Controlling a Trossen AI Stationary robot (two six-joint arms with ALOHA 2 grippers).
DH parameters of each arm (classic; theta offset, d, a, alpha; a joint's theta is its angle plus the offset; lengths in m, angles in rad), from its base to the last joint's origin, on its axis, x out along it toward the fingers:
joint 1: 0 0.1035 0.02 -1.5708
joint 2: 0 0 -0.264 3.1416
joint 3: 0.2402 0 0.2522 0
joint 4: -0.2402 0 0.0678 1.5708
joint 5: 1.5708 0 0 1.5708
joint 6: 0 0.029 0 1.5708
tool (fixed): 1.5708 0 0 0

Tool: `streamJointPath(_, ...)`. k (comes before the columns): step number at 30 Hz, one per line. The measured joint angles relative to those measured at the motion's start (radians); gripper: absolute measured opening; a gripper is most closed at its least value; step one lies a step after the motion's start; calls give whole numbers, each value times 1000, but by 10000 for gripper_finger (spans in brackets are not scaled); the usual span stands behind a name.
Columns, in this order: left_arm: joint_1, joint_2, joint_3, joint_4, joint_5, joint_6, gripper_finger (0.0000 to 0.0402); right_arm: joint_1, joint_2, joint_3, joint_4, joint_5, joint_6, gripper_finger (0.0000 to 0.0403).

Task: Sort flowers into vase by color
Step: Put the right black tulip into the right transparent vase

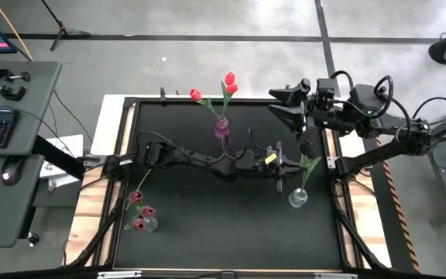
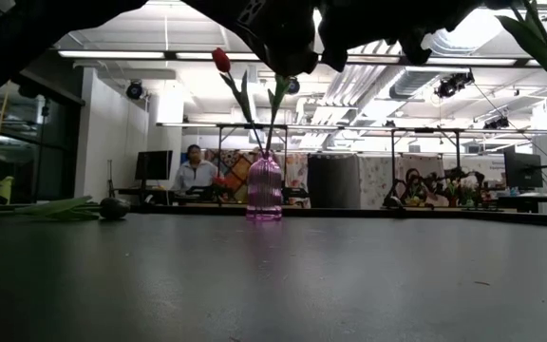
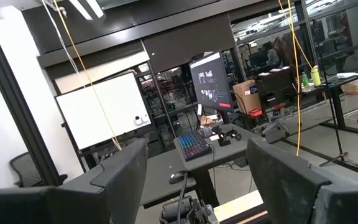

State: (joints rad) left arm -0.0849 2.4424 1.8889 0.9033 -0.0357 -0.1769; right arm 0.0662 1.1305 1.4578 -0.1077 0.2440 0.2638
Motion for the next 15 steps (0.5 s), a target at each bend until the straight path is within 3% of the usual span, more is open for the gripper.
streamJointPath(10, -10, 0, 0, -49, 2, -106, 2, 0, 0, 0, -8, 0, 6, 263)
streamJointPath(15, -11, 0, 0, -81, 5, -75, 33, 0, 0, 0, -8, 0, 2, 263)
